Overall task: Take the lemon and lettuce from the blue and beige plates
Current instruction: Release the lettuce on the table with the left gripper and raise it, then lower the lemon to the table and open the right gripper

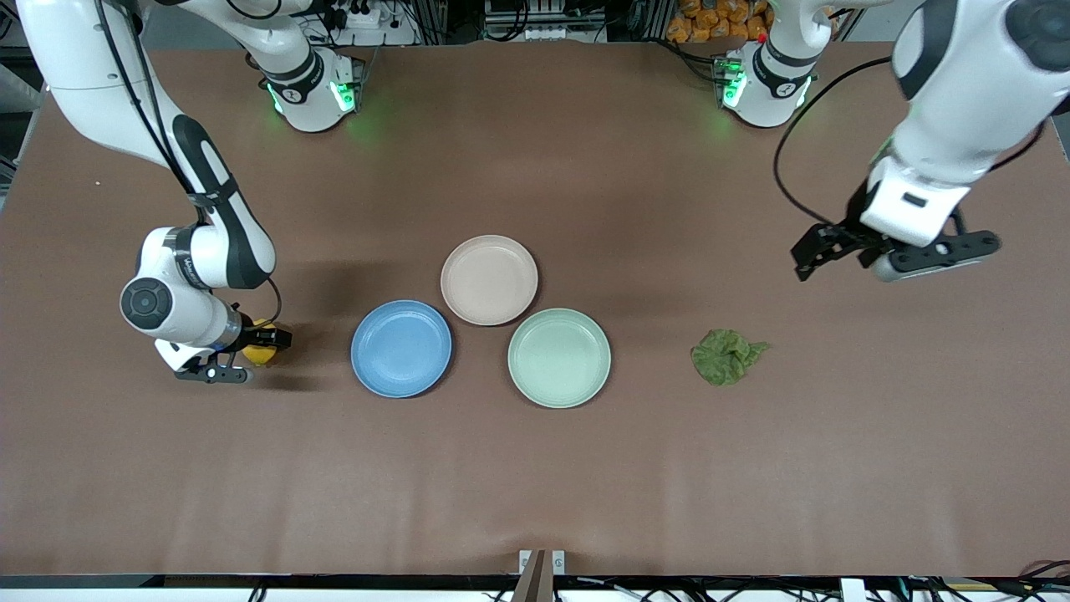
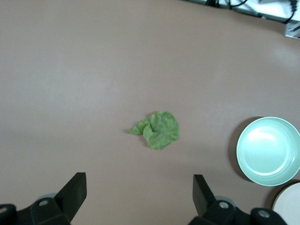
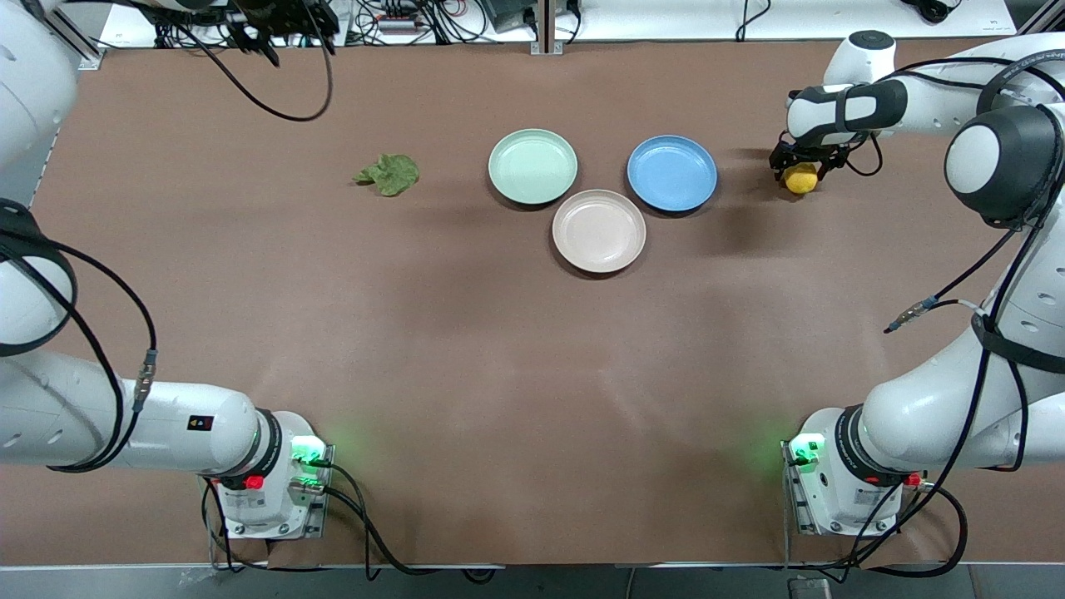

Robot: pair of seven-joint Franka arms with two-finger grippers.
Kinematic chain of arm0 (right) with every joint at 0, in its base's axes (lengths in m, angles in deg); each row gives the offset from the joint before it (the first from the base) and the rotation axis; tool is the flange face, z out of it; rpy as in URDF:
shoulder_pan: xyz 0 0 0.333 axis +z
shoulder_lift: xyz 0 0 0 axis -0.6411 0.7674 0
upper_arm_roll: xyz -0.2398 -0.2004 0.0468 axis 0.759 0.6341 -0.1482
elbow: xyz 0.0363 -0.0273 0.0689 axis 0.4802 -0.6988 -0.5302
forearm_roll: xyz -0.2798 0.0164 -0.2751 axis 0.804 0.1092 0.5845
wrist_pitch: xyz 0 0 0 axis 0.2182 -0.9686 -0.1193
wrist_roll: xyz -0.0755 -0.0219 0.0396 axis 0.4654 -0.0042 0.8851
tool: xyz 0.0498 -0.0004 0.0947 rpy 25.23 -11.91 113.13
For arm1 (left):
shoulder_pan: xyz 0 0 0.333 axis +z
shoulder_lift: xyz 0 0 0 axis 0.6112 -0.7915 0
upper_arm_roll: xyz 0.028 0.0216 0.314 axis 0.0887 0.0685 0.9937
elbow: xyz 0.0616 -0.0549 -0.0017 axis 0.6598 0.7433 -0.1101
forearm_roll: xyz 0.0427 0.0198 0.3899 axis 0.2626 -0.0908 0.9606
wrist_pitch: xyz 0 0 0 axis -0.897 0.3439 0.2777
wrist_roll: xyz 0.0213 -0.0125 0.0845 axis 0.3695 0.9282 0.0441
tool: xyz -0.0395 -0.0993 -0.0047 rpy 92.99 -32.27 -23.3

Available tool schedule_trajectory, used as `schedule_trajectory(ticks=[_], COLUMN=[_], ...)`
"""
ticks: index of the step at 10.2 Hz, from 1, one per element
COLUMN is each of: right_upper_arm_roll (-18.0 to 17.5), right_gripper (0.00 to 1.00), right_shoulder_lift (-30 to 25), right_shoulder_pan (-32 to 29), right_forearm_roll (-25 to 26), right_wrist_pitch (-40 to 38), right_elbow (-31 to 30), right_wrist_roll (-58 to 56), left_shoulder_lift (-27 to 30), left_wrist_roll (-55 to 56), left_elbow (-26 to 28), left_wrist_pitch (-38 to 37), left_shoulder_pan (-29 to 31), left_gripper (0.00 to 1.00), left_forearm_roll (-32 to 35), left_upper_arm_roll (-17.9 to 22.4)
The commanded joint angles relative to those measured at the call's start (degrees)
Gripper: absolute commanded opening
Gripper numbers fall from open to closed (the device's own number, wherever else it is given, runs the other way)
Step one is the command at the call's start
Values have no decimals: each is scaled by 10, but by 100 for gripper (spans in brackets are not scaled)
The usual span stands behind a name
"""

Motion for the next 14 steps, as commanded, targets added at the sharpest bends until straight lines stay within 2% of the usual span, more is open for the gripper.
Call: schedule_trajectory(ticks=[1, 3, 5, 8, 10, 12, 14], right_upper_arm_roll=[-12, -13, -13, -14, -14, -13, -13], right_gripper=[100, 100, 100, 100, 100, 100, 100], right_shoulder_lift=[-2, -1, -1, -18, -47, -74, -122], right_shoulder_pan=[-10, -6, -5, -3, 19, 24, 21], right_forearm_roll=[4, -12, -13, -13, -13, -10, -6], right_wrist_pitch=[-111, -150, -175, -254, -283, -267, -166], right_elbow=[69, 98, 117, 148, 143, 101, 1], right_wrist_roll=[-1, 1, 1, -2, 4, 4, -2], left_shoulder_lift=[8, 11, 17, 30, 38, 37, 37], left_wrist_roll=[-41, -99, -102, -100, -92, -81, -91], left_elbow=[-50, -81, -112, -155, -165, -165, -166], left_wrist_pitch=[-62, -149, -219, -289, -299, -297, -296], left_shoulder_pan=[0, -12, -15, -2, 2, 7, 12], left_gripper=[100, 100, 100, 100, 100, 100, 100], left_forearm_roll=[0, 33, 15, -24, -25, -15, 14], left_upper_arm_roll=[1, 0, -1, 1, 2, 3, 2])
